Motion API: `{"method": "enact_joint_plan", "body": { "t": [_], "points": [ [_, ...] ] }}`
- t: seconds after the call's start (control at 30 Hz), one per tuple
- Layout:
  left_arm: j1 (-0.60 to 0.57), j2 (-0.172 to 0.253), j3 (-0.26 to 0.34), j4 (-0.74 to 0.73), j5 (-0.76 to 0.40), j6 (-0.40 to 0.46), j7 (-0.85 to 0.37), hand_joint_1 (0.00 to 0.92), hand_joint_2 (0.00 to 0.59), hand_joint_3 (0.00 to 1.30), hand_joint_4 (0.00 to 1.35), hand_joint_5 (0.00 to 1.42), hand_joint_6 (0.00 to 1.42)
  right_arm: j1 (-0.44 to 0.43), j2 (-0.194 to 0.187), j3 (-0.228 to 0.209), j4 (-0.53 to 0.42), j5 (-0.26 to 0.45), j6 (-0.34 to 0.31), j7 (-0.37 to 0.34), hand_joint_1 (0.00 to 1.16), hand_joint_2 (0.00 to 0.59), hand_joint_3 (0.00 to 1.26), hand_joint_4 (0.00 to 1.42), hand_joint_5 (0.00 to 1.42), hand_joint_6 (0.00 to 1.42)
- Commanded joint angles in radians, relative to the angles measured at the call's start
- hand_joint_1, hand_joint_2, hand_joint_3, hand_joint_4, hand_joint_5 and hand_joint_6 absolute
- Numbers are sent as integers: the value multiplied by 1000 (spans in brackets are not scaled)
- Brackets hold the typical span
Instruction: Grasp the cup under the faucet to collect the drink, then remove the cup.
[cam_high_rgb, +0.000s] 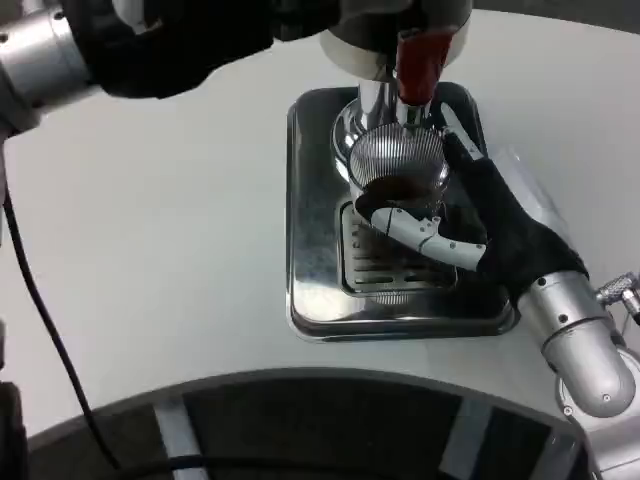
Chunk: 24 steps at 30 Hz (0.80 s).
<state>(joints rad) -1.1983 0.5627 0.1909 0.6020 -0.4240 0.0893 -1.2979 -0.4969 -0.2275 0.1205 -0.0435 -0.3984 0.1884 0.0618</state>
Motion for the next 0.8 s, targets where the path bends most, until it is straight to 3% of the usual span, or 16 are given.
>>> {"method": "enact_joint_plan", "body": {
  "t": [0.03, 0.8],
  "points": [
    [72, 56, 21, -67, -21, 46, 7, 0, 109, 37, 0, 148, 51, 20, 7, 5, 4, 7, 4, -1, 479, 202, 0, 0, 0, 0],
    [333, 221, 178, -236, -55, 83, 169, 0, 114, 110, 35, 218, 93, 27, 42, 24, -6, -2, 31, -15, 546, 213, 0, 0, 0, 0]
  ]
}}
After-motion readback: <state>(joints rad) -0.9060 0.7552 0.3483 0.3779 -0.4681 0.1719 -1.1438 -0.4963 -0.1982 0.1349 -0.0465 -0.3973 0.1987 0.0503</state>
